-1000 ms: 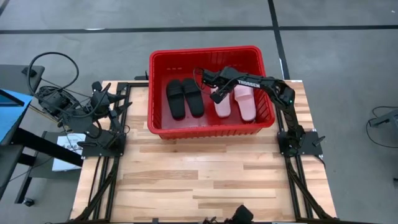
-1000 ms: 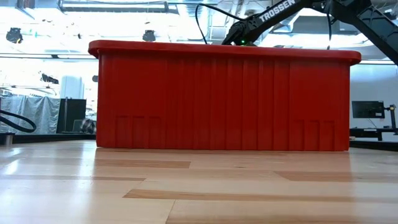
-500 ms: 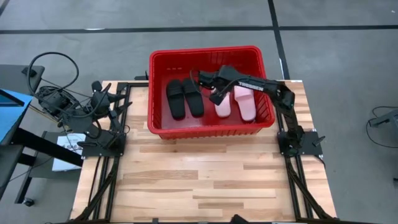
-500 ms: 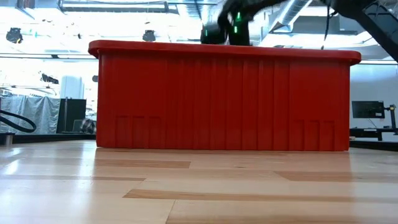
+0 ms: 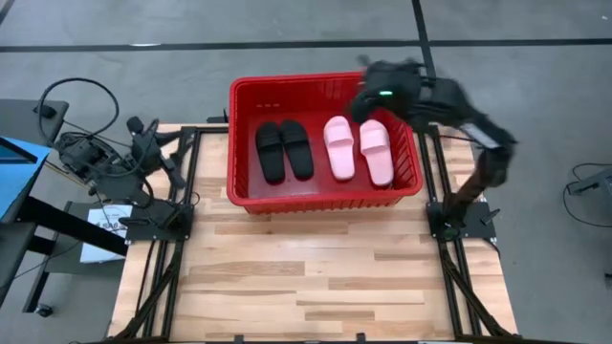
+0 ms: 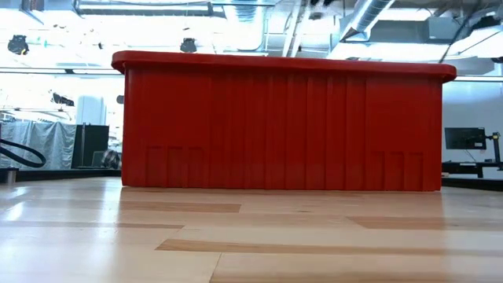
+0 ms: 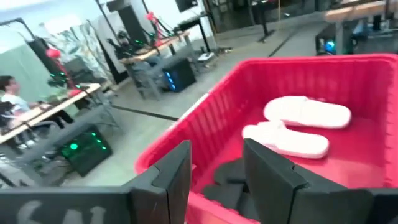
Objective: Pick and place slides into bin
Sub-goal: Return to Home Position
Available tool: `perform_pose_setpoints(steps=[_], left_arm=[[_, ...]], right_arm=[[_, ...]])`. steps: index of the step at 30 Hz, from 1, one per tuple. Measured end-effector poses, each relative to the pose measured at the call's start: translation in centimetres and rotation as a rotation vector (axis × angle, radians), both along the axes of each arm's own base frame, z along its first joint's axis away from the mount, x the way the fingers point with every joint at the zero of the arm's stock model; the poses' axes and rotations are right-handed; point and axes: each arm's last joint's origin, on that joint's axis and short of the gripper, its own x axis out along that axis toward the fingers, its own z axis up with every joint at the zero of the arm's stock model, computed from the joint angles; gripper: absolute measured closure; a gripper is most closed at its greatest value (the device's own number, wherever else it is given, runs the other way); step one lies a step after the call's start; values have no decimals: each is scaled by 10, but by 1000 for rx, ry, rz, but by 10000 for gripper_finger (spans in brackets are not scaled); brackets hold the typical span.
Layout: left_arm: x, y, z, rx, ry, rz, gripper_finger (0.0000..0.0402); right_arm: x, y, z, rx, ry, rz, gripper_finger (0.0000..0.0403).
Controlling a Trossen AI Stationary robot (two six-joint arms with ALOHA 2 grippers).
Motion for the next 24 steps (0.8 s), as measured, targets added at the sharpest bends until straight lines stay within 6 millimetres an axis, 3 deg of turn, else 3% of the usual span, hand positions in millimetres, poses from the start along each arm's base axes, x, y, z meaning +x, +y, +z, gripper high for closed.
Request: perform_pose_setpoints(steps=[4,8,11,14,19,24], left_arm=[[-17,12,10,-17,-42,-5,266],[-42,28,19,-78,-120,-25,266],[-61,41,14,-129,-179,-25,266],[-72,48,-3,-192,-240,-15,266],[-63,41,-42,-267,-254,-89,266],[-41,24,-74,-300,-266,-238,266]], right_arm=[[-47,28,31,-13,-147,47,171],[-86,46,39,56,-227,48,171],[-105,52,40,125,-247,106,171],[-123,59,46,194,-334,249,171],[-138,75,50,185,-515,676,171],[-139,87,26,127,-650,999,171]])
